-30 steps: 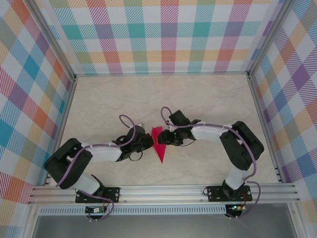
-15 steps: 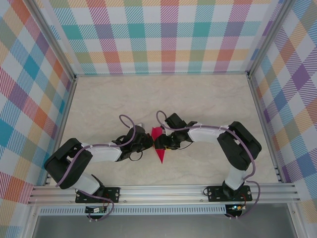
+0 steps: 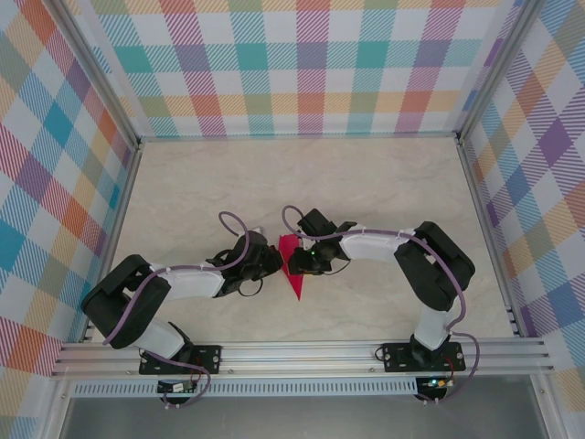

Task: Fold a paper plane with a square sheet of paper (pick it up from the middle)
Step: Move the paper plane to the center of the table.

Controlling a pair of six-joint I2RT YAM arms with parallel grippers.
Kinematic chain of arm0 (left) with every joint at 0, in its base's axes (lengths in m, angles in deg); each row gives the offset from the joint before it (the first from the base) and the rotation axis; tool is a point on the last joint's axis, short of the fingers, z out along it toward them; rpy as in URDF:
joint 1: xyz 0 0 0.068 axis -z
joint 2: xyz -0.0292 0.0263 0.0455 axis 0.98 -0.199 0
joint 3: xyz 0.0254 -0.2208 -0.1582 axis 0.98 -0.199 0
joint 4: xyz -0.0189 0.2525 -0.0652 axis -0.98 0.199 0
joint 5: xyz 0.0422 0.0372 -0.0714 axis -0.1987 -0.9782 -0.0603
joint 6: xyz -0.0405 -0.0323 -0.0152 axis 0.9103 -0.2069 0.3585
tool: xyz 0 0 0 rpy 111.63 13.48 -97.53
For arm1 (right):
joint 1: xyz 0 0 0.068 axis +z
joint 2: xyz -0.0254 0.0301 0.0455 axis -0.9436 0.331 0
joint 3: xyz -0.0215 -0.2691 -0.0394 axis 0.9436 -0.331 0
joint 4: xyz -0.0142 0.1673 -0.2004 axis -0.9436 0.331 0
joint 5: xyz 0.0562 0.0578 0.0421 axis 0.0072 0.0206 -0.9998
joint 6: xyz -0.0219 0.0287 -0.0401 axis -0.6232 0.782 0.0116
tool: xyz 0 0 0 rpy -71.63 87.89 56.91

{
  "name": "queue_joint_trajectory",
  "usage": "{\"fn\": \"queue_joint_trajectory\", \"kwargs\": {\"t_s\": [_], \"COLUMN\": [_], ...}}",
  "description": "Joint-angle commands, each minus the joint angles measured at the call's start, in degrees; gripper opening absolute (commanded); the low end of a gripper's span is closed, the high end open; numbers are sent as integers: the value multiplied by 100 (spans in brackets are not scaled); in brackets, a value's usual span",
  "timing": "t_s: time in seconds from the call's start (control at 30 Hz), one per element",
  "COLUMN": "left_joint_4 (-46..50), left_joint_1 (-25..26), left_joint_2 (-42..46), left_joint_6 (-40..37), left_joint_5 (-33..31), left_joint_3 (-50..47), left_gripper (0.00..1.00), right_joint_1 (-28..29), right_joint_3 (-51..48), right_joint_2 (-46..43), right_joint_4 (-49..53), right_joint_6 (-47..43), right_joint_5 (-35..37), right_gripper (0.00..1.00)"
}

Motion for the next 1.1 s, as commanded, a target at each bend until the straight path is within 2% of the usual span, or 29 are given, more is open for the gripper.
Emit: {"fn": "queue_joint_trajectory", "kwargs": {"t_s": [0.0, 0.1, 0.23, 0.3, 0.53, 0.63, 0.9, 1.07], "left_joint_4": [74, 132, 381, 906, 3789, 4520, 4919, 4927], "left_joint_1": [-21, -22, -23, -22, -30, -43, -56, -58], "left_joint_2": [134, 170, 325, 446, 745, 673, 533, 458], "left_joint_6": [22, 19, -24, -84, -122, -43, 62, 56], "left_joint_5": [-68, -86, -16, -79, -1262, -1642, -1818, -1726], "left_joint_3": [-5, -5, 88, 331, 1483, 1818, 1910, 1902], "left_gripper": [0, 0, 10, 17, 58, 68, 80, 94], "right_joint_1": [63, 80, 80, 80, 54, 14, -16, -16], "right_joint_3": [86, 102, 174, 223, 744, 855, 1241, 1418], "right_joint_2": [-19, -19, -23, -123, -493, -474, 46, 320], "right_joint_4": [230, 228, 259, 323, 1716, 2052, 2209, 2267], "right_joint_6": [17, 14, -165, -276, -669, -724, -511, -428], "right_joint_5": [233, 242, 299, 396, 1808, 2138, 2213, 2259], "right_gripper": [31, 26, 7, 4, 7, 8, 10, 14]}}
